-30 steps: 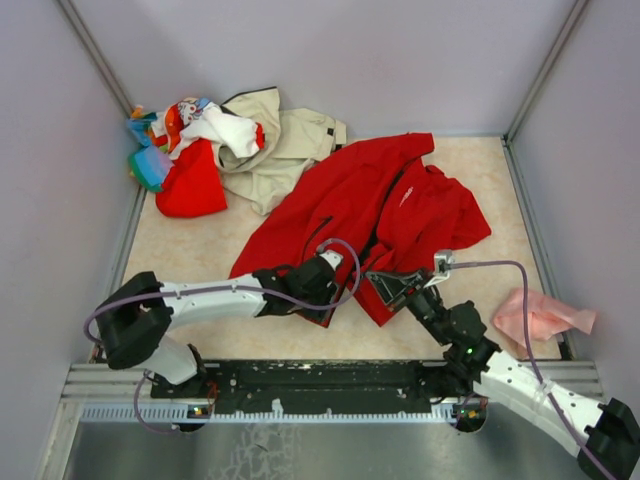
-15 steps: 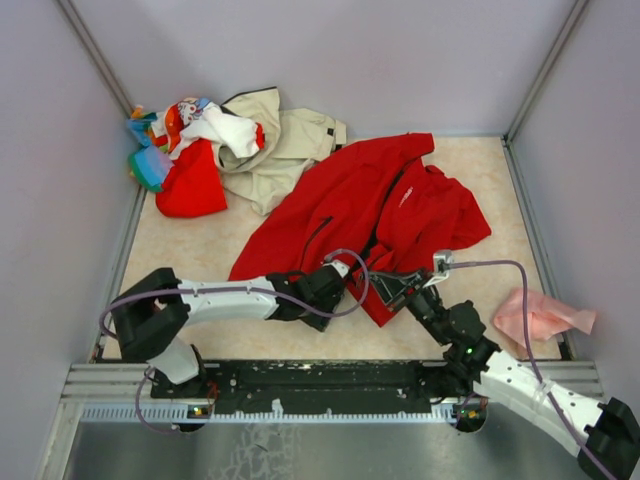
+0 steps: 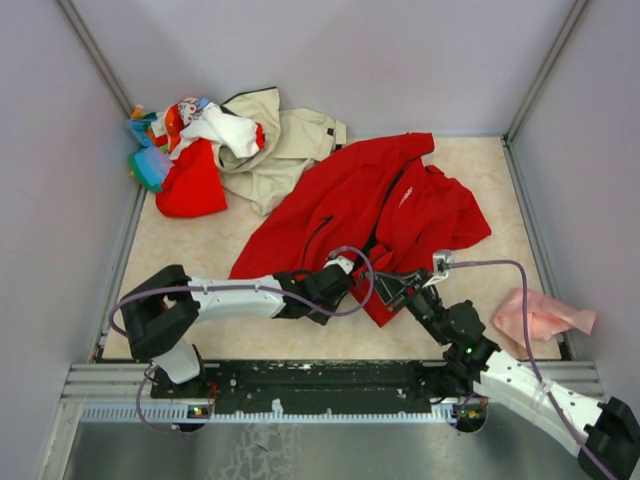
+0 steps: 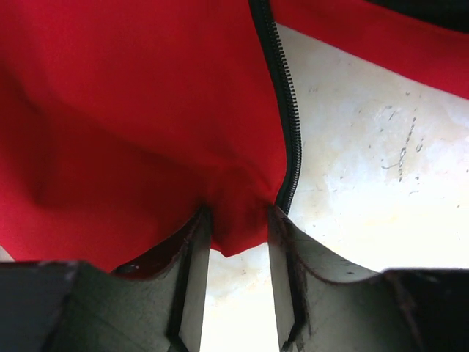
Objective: Zip up the jacket
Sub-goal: Pick up the jacket from the center of the board.
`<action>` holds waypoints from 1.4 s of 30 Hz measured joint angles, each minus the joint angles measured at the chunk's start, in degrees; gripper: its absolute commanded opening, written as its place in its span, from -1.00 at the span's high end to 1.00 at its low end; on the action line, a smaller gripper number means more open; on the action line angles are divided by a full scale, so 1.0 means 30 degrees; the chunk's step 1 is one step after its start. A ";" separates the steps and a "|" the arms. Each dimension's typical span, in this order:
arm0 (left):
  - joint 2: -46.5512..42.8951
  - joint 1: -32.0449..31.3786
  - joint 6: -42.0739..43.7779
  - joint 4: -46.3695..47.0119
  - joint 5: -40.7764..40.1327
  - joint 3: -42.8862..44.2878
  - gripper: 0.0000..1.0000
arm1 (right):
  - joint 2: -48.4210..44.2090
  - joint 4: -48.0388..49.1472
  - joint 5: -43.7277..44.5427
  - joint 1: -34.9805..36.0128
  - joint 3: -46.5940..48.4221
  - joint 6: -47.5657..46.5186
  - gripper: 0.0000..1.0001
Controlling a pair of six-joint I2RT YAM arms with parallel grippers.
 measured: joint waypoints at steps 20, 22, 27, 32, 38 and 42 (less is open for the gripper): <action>-0.1180 0.0401 -0.0262 0.3730 0.2514 -0.1982 1.00 | 0.0007 -0.0022 -0.0022 0.0000 0.0000 0.0000 1.00; -0.2164 0.0634 -0.0415 0.3687 0.3206 -0.2922 1.00 | 0.0007 -0.0087 -0.0029 0.0000 0.0000 0.0000 1.00; -0.5005 0.1668 -0.1086 0.4058 0.4845 -0.4998 1.00 | 0.0007 -0.0561 -0.0102 0.0000 0.0000 0.0000 1.00; -0.8007 0.3031 -0.2091 0.5778 0.6681 -0.6506 1.00 | 0.0007 -0.0801 -0.0175 0.0000 0.0000 0.0000 1.00; -1.0360 0.4809 -0.3512 0.9194 0.8524 -0.8597 1.00 | 0.0007 -0.1282 -0.0335 0.0000 0.0000 0.0000 1.00; -1.0877 0.5297 -0.4524 1.1759 0.8998 -0.9675 1.00 | 0.0007 -0.1464 -0.0583 0.0000 0.0000 0.0007 1.00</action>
